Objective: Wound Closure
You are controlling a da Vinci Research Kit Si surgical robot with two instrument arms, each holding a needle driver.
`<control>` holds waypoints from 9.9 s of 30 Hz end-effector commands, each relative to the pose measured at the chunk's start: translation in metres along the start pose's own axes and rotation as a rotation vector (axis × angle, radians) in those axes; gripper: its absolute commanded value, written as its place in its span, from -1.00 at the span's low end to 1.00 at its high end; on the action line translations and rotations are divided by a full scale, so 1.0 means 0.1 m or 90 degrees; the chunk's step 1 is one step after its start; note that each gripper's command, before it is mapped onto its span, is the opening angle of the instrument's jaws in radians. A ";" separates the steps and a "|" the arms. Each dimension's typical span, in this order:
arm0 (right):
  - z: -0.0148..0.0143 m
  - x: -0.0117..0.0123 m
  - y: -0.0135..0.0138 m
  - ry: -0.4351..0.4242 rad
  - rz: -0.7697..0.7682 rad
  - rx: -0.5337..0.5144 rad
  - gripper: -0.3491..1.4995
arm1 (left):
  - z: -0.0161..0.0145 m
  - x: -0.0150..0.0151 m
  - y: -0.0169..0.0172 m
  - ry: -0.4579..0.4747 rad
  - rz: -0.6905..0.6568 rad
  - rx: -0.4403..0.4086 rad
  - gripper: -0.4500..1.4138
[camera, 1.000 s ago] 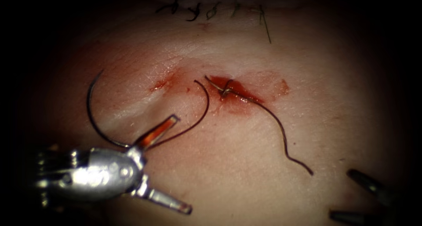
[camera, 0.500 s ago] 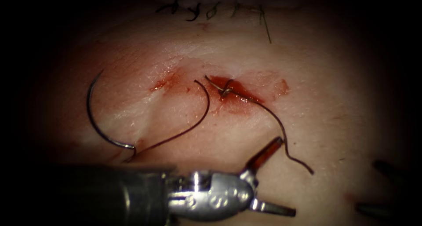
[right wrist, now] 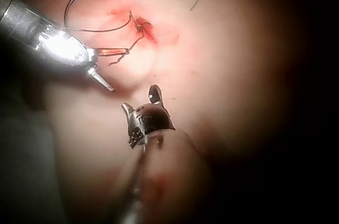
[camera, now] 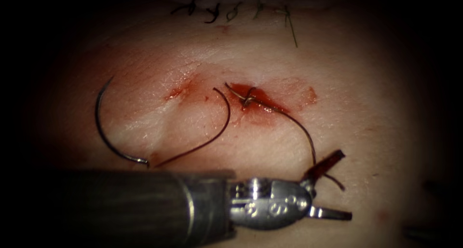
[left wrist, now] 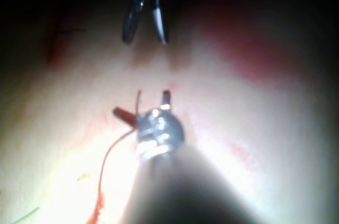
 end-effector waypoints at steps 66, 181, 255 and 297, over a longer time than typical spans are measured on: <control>0.330 0.018 0.033 0.075 -0.036 0.005 0.94 | -0.152 -0.013 -0.154 0.024 -0.130 0.033 -1.00; 0.170 -0.068 0.061 0.079 -0.020 -0.014 0.98 | -0.209 -0.236 -0.278 -0.042 -0.072 0.112 -1.00; 0.172 -0.072 0.045 0.080 -0.011 -0.006 0.97 | -0.256 -0.268 -0.161 -0.558 0.459 -0.227 0.23; 0.175 -0.073 0.039 0.083 -0.009 -0.002 0.98 | -0.252 -0.234 -0.213 -0.600 0.644 -0.339 0.23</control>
